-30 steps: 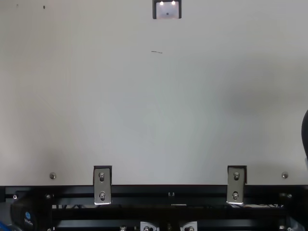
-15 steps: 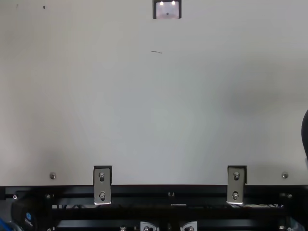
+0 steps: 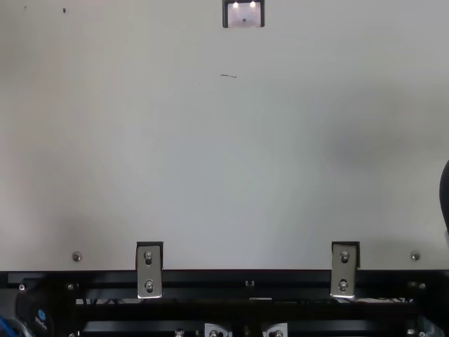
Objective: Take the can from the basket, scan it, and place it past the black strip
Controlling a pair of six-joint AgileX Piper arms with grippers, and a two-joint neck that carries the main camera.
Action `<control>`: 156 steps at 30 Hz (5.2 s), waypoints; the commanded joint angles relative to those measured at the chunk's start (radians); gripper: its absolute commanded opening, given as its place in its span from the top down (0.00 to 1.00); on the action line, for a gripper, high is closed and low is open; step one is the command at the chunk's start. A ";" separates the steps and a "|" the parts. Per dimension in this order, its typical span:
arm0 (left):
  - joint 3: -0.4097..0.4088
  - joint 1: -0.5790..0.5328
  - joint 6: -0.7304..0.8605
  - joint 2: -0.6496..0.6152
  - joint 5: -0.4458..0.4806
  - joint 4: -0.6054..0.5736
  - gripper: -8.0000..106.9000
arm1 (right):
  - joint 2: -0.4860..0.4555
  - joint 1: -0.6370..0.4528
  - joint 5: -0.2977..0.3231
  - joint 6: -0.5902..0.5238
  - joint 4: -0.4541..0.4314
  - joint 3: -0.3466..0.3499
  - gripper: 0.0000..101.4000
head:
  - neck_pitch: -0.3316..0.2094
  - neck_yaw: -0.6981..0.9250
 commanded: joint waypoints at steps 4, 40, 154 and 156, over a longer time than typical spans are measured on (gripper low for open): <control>-0.062 0.003 -0.003 0.047 0.019 -0.006 0.15 | 0.000 0.000 0.000 0.000 0.000 0.000 0.00 | -0.031 0.006; 0.220 0.036 0.127 -0.291 -0.209 -0.195 0.84 | 0.000 0.000 0.000 0.000 0.000 0.000 0.00 | -0.031 0.006; 0.527 -0.547 -0.732 -1.305 0.502 -0.391 0.84 | 0.000 0.000 0.000 0.000 0.000 0.000 0.00 | -0.031 0.006; 0.543 -0.558 -0.770 -1.300 0.502 -0.427 0.84 | 0.000 0.000 0.000 0.000 0.000 0.000 0.00 | -0.031 0.006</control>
